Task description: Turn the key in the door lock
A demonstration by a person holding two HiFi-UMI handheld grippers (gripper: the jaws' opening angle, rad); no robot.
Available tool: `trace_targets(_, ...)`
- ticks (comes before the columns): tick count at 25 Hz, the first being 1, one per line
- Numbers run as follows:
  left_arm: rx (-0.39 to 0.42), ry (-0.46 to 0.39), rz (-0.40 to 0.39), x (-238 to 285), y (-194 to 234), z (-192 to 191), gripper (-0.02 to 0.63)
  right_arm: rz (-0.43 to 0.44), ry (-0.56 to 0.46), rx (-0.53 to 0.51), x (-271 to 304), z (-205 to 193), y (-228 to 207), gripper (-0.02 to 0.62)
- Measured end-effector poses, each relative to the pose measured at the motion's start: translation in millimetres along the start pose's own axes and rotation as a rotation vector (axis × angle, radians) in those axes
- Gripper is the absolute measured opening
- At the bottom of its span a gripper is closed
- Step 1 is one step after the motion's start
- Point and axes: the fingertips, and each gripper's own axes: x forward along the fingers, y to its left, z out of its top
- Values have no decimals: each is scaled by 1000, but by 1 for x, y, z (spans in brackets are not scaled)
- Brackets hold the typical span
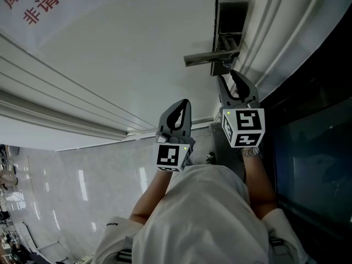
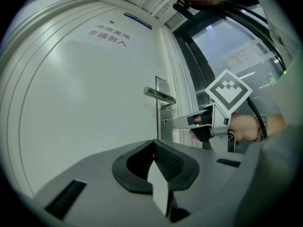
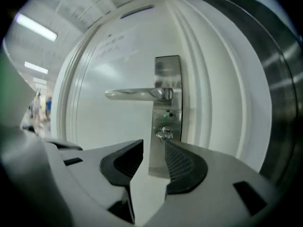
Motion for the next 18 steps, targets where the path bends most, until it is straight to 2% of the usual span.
trace_targets(4, -1, 1, 0, -1, -1, 0, 9, -149, 7, -462, -2, 7, 3, 118)
trace_targets(6, 0, 1, 0, -1, -1, 0, 9, -162, 34, -602, 2, 5, 5, 118)
trace_targets(13, 4, 0, 0, -2, -1, 1, 9, -198, 86, -908, 17, 1, -3, 118)
trace_targets(16, 7, 1, -2, -2, -1, 1, 9, -194, 95, -965, 22, 0, -4, 118)
trace_targets(18, 9, -1, -4, -1, -2, 2, 9, -215, 88, -952, 23, 4, -7, 100)
